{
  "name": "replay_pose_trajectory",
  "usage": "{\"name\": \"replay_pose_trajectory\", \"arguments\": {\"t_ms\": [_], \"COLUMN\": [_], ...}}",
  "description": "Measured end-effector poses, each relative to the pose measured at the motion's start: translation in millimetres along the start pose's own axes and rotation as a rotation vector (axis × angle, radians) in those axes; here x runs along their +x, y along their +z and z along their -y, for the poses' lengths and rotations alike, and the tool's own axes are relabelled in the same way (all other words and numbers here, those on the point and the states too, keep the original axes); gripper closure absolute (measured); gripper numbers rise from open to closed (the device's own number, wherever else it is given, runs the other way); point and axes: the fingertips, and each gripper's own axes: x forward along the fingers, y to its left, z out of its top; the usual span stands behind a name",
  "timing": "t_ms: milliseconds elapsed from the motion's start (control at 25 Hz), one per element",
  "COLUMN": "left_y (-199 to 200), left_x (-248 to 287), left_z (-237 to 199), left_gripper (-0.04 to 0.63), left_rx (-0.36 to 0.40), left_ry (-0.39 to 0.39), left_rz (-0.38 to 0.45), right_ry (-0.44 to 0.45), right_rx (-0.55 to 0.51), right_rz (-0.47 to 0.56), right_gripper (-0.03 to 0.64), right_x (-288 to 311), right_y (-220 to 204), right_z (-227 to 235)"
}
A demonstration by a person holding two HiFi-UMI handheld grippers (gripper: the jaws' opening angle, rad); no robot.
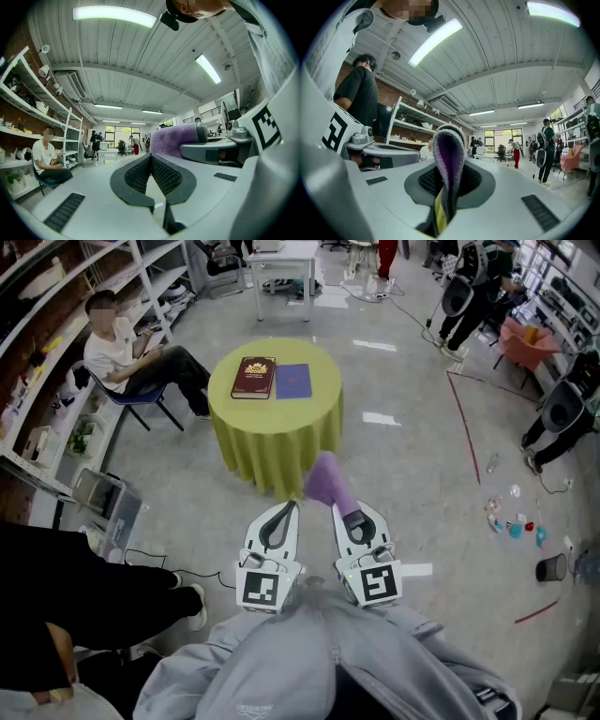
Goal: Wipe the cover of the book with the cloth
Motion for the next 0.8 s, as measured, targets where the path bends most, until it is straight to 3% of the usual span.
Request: {"name": "replay_pose_trajectory", "arguments": {"t_ms": [400, 600, 800], "left_y": [3.4, -2.6, -9.7], "left_x": [20.1, 27.7, 33.3], "left_z": [21.8, 35.1, 30.6], "left_gripper": [0.578, 0.578, 0.578], "left_rx": [0.003, 0.021, -0.015], "left_ry": [0.023, 0.024, 0.052], "left_rz": [0.011, -0.003, -0.016], "right_ry": [0.018, 0.008, 0.005], "right_rx": [0.0, 0.053, 0.096], "right_rz": [0.021, 0.021, 0.013], "right_gripper": [0.558, 0.558, 0.557], "right_x": [-6.4, -11.5, -5.9], "right_y": [-2.4, -9.8, -19.8], "right_z": [25.5, 41.3, 51.7]}}
